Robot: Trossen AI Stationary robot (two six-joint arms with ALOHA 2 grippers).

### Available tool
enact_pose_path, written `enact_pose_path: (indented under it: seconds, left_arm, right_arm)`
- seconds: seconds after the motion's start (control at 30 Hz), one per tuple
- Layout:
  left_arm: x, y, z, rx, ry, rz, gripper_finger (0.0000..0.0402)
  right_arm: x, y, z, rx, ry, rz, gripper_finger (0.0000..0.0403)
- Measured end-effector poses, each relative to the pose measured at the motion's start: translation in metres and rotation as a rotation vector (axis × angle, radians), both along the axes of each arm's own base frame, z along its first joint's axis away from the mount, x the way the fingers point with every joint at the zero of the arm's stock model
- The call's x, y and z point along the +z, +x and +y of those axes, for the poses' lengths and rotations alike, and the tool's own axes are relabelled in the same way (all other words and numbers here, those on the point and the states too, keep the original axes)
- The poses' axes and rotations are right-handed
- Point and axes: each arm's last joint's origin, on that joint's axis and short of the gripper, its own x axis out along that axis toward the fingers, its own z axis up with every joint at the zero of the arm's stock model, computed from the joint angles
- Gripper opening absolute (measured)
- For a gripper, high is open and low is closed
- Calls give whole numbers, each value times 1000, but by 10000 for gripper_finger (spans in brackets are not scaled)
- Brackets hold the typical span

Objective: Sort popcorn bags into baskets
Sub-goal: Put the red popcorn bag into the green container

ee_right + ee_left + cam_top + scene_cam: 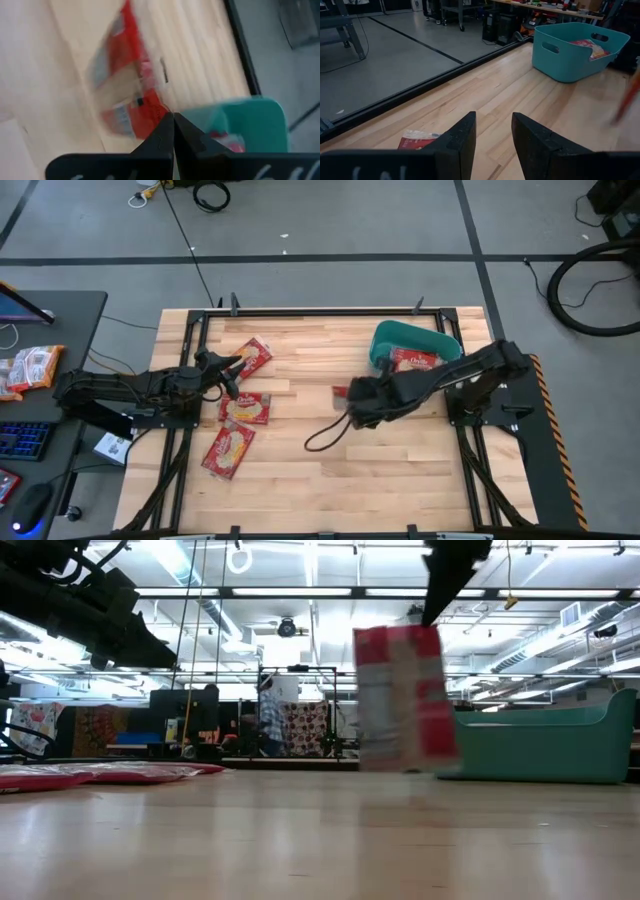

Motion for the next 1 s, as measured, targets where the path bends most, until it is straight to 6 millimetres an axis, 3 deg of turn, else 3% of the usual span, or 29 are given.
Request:
enact_pose_path:
  seconds: [0.4,0.6,0.77,1.0]
  left_arm:
    - [0,0,0,-1,1,1,130]
    - [0,0,0,0,1,1,130]
    - [0,0,0,0,1,1,130]
    - [0,0,0,0,1,1,130]
  right_arm:
    - [63,-69,-14,-133,15,-218,3]
    - [83,-108,-26,-256,3,-326,4]
    - [93,-131,-35,-297,34,-416,5]
    - [88,-156,-49,-294,-17,-427,5]
